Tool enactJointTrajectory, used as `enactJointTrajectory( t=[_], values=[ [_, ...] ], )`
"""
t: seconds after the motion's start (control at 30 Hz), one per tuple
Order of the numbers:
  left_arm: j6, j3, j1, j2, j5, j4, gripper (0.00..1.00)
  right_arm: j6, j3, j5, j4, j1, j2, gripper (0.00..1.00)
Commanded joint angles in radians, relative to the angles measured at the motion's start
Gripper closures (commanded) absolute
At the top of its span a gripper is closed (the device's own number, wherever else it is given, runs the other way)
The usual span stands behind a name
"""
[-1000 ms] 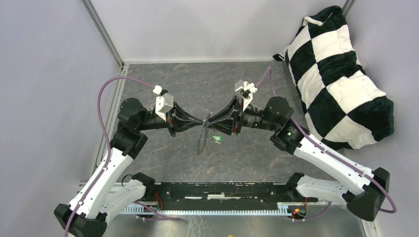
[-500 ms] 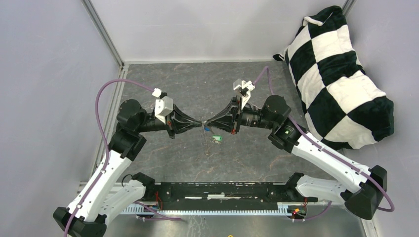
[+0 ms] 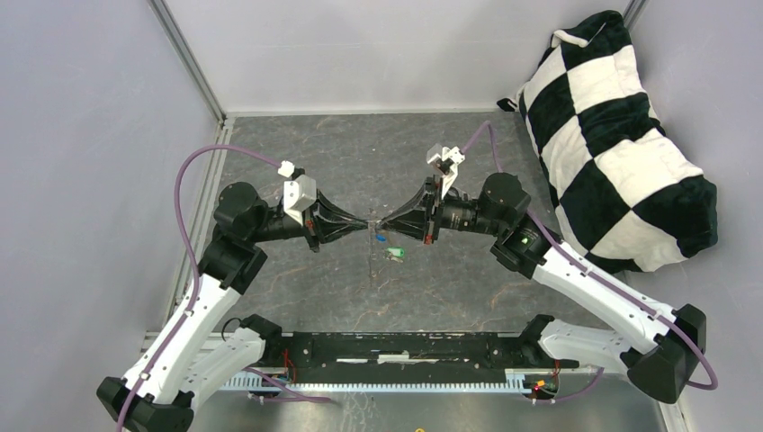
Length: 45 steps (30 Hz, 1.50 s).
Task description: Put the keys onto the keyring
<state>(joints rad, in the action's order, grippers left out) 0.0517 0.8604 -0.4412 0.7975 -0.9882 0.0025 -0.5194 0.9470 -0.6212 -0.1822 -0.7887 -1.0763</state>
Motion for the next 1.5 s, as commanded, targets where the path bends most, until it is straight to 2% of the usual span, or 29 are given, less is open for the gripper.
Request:
enactJointTrajectory(
  t=[0.0, 0.23, 0.63, 0.73, 0.83, 0.9, 1.0, 1.23, 1.47],
  values=[
    [0.0, 0.005, -0.002, -0.015, 0.028, 0.069, 0.98, -0.006, -0.02, -0.01, 0.018, 0.01, 0.033, 1.0],
    [0.002, 0.005, -0.002, -0.009, 0.023, 0.076, 0.98, -0.01, -0.018, -0.047, 0.038, 0.016, 0.014, 1.0],
    [0.008, 0.005, -0.002, -0.004, 0.001, 0.079, 0.98, -0.017, 0.058, -0.129, 0.095, 0.016, -0.112, 0.99],
    [0.008, 0.001, -0.002, -0.004, -0.003, 0.075, 0.98, -0.006, 0.084, -0.14, 0.094, 0.016, -0.111, 0.91],
    [0.0, -0.001, -0.002, -0.004, -0.008, 0.063, 0.98, 0.05, 0.131, -0.14, 0.141, 0.017, -0.101, 0.71],
    [-0.007, -0.001, -0.002, -0.004, -0.012, 0.056, 0.98, 0.107, 0.156, -0.132, 0.178, 0.019, -0.087, 0.61],
    [-0.009, 0.003, -0.002, -0.003, -0.022, 0.05, 0.98, 0.21, 0.169, -0.113, 0.23, 0.024, -0.059, 0.54],
    [0.003, 0.026, -0.002, 0.012, -0.052, 0.047, 0.98, 0.364, 0.131, -0.13, 0.106, 0.024, -0.015, 0.55],
    [0.007, 0.045, -0.002, 0.015, -0.068, 0.034, 0.98, 0.378, 0.134, -0.241, 0.035, 0.023, -0.071, 0.59]
  ],
)
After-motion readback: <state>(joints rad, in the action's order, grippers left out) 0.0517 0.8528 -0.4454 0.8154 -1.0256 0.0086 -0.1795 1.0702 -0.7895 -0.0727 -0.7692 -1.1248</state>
